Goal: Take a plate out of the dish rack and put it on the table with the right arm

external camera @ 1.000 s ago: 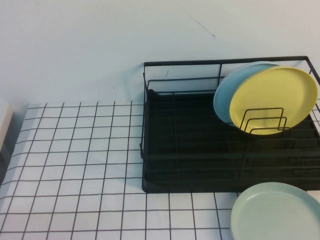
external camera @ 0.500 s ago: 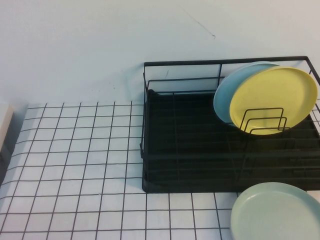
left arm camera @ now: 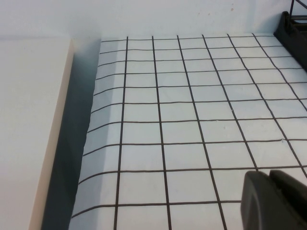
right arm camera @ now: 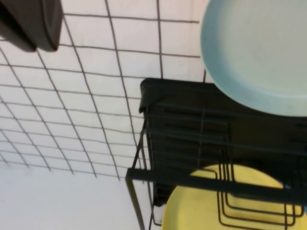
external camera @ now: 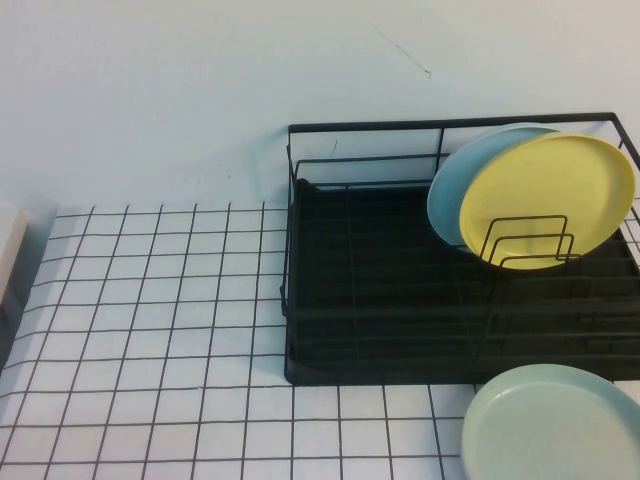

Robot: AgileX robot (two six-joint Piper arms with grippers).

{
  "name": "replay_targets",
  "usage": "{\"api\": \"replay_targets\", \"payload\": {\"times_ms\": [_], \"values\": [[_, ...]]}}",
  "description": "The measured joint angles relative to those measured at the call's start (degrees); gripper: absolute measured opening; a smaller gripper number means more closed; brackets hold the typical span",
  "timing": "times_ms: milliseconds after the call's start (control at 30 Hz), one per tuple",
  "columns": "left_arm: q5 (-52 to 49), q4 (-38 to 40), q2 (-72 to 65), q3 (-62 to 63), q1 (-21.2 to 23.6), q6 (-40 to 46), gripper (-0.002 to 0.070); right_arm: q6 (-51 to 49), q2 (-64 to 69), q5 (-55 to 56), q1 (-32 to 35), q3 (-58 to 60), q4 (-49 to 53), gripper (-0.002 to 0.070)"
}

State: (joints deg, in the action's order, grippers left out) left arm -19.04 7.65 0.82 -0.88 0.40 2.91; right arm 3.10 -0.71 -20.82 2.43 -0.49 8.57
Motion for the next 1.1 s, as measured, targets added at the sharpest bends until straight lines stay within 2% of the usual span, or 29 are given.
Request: {"api": "replay_targets", "payload": {"times_ms": [1100], "values": [[0.0, 0.0, 0.0, 0.0, 0.0, 0.0, -0.0004, 2.2, 0.0, 0.4, 0.0, 1.7, -2.9, -0.0003]]}}
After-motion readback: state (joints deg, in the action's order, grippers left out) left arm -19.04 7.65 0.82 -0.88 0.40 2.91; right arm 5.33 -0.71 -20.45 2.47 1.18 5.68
